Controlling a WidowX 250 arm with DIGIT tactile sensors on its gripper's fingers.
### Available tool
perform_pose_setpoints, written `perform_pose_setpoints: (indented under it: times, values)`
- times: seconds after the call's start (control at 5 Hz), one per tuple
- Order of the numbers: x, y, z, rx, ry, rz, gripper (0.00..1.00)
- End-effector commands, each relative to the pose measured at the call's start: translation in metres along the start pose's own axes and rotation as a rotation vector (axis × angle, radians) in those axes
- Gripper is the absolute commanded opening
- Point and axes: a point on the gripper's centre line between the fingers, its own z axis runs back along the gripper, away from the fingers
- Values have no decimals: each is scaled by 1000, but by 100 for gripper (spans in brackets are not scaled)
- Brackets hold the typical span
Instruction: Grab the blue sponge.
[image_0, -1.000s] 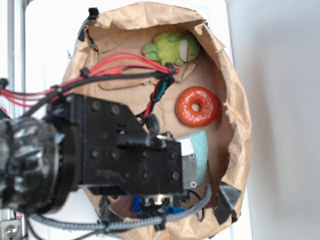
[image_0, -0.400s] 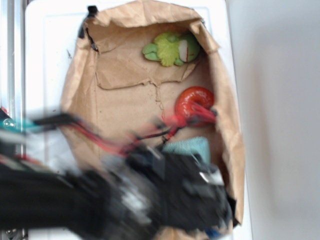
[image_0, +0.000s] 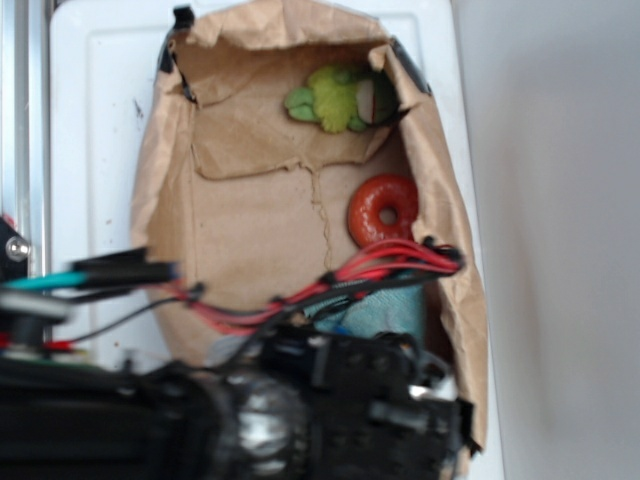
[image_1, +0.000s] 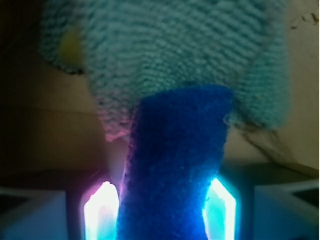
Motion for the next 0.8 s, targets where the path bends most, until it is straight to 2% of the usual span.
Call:
perform_pose_setpoints:
  times: [0.0, 0.2, 0.4, 0.6]
  values:
    - [48, 59, 89, -194, -11, 138, 0]
    - [62, 74, 118, -45, -144, 89, 0]
    - [64, 76, 147, -2, -119, -100, 0]
    - [51, 77, 163, 32, -127, -203, 0]
